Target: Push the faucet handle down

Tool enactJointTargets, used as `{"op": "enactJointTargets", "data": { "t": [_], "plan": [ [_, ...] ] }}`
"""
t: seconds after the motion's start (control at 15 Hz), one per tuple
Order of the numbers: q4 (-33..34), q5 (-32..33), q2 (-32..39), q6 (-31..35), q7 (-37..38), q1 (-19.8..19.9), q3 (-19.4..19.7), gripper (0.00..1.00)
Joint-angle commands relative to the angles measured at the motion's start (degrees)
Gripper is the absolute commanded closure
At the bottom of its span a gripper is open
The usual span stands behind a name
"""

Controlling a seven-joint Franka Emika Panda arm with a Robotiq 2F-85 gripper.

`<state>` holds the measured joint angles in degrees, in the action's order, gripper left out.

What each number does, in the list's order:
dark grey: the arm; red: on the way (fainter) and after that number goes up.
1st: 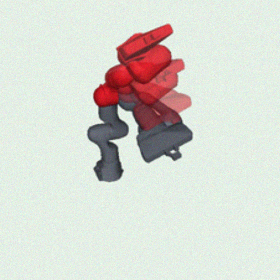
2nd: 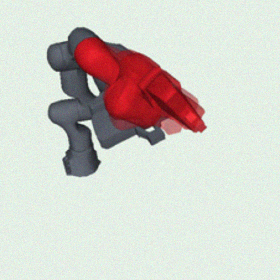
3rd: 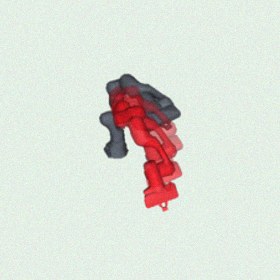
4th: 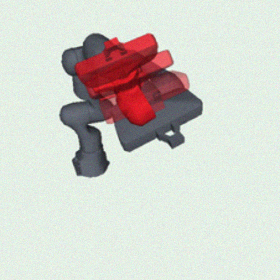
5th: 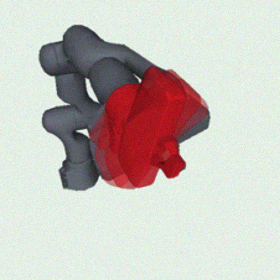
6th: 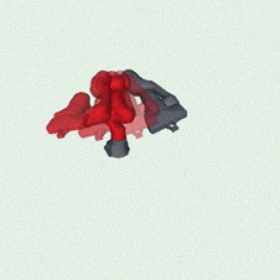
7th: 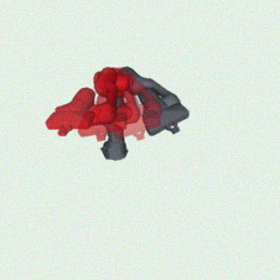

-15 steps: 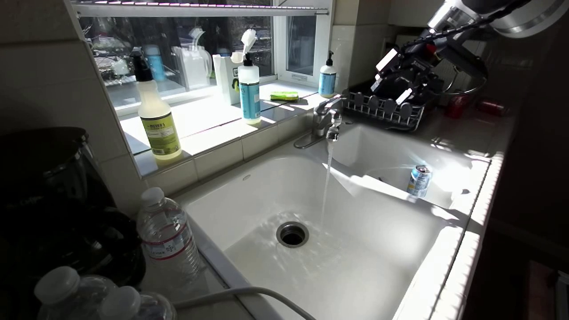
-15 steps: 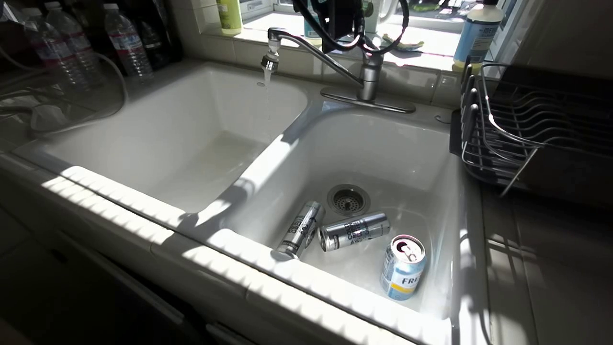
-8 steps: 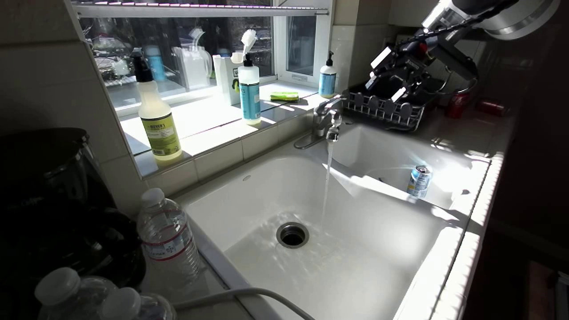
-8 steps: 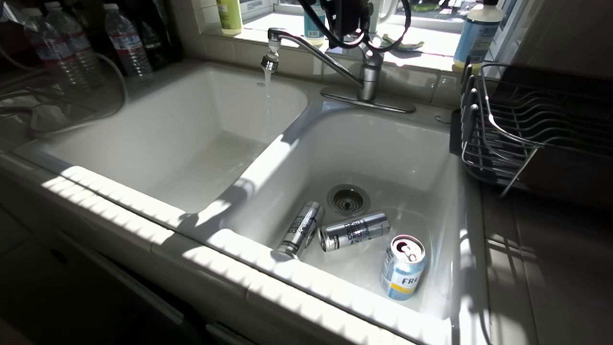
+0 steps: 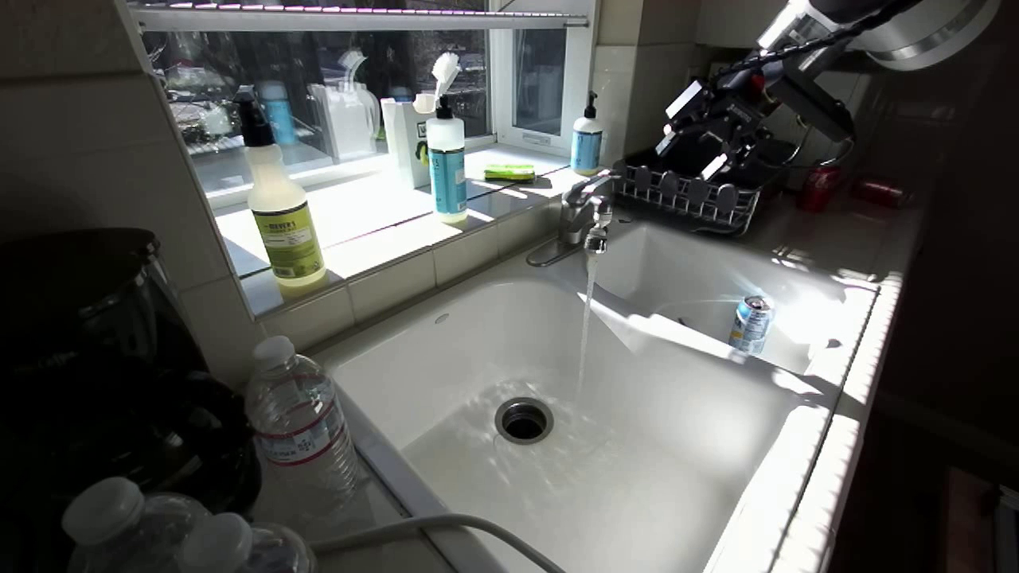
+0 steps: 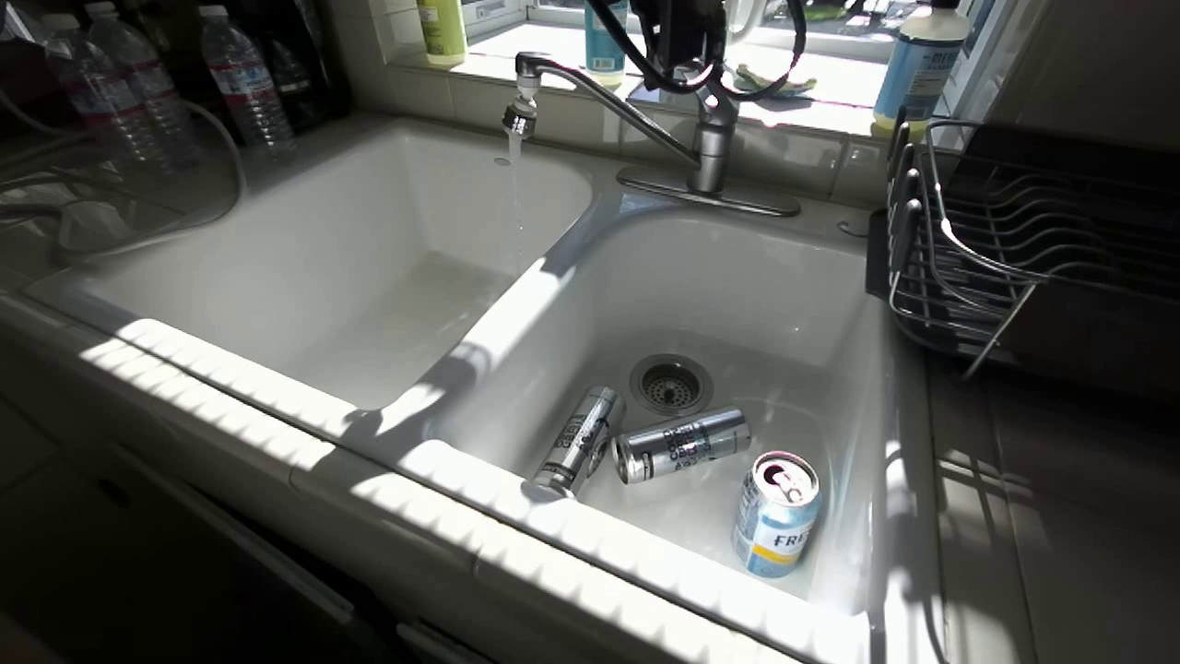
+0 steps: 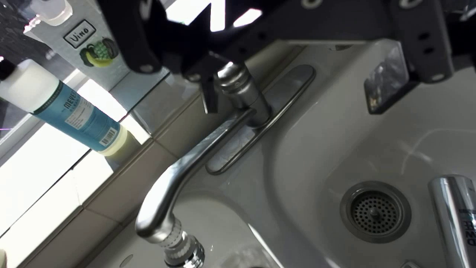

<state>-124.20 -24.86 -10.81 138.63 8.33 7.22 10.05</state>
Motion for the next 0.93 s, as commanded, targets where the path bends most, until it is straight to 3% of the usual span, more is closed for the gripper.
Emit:
{"op": "enactJointTargets", "data": {
  "t": [0.0,0.47,0.87],
  "plan": [
    [5.4,-7.4,4.5,-4.3,-5.0,-0.1,3.1,0.00],
    [15.6,-23.7,13.4,-16.7,-15.5,3.3,5.5,0.00],
    [22.9,-27.8,21.3,-21.5,-14.4,6.9,4.6,0.00]
  ]
}}
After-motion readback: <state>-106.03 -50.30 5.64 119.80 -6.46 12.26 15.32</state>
